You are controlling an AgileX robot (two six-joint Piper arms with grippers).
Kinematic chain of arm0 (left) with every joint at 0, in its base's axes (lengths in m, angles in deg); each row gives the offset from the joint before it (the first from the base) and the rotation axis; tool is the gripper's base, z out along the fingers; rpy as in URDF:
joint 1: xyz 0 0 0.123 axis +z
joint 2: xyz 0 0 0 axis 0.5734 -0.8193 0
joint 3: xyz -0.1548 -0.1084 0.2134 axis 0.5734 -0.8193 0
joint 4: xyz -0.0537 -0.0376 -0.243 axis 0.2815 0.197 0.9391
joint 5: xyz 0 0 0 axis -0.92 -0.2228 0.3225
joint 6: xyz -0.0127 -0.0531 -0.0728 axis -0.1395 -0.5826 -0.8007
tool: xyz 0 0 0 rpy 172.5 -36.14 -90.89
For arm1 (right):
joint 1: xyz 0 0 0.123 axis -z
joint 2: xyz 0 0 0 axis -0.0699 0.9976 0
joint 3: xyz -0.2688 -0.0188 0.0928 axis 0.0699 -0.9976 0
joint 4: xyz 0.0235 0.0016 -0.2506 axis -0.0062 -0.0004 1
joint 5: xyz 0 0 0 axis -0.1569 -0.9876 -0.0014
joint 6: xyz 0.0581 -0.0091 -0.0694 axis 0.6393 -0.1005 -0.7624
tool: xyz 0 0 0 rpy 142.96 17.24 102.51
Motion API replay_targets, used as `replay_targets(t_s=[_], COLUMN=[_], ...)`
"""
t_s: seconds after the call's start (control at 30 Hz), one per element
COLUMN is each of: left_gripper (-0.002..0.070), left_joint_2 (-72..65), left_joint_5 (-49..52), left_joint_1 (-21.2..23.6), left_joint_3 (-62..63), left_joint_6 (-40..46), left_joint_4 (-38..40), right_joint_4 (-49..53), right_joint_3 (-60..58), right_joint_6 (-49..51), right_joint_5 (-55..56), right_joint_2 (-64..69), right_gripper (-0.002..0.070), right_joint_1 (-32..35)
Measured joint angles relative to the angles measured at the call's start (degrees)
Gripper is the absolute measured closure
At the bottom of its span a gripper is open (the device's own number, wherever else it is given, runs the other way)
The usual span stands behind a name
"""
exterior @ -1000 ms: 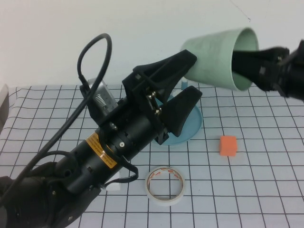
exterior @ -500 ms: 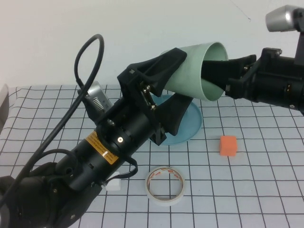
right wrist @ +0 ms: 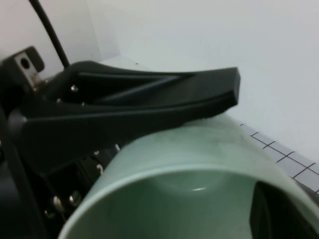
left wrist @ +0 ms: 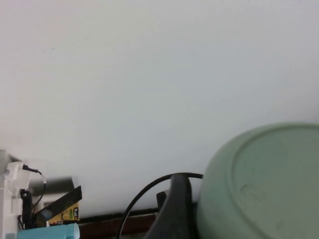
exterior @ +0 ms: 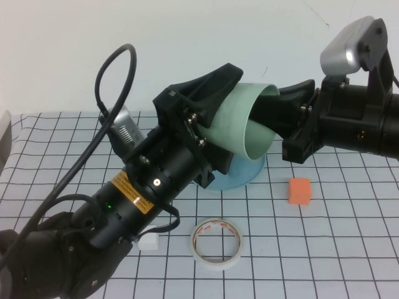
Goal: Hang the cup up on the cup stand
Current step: Adjust the cup with two arms
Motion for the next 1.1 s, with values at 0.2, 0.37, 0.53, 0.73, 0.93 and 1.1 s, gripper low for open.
replay_targets(t_s=[0.2,0.37,0.53,0.73,0.93,1.1], left_gripper=[0.008,0.008,0.008,0.0081,0.0081,0.0081], left_joint_2=[0.0,0.0,0.0,0.0,0.1,0.3], left_joint_5=[-0.1,-0.3,-0.5,-1.8,-2.5,-3.5], left_joint_1=[0.1,0.1,0.3,0.3,2.4,5.7], left_joint_3=[0.0,0.0,0.0,0.1,0.3,0.7], left_joint_6=[0.6,3.4,7.5,9.8,10.4,10.4], left_joint_4=[-0.7,-1.3,-3.2,-5.5,-8.0,-8.6], right_joint_4=[0.0,0.0,0.5,1.5,3.2,8.0], right_joint_3=[0.0,0.0,0.0,0.0,-0.1,-0.1], right_joint_6=[-0.8,-1.9,-2.6,-4.0,-3.3,-0.6], right_joint_5=[-0.2,-0.4,-0.4,-0.5,-0.3,-0.2], right_joint_2=[0.0,0.0,0.0,0.0,-3.6,-8.5], right_gripper=[0.0659,0.0659,0.059,0.0227,0.0097,0.0087], right_joint_1=[0.0,0.0,0.0,-0.3,-0.3,-0.3])
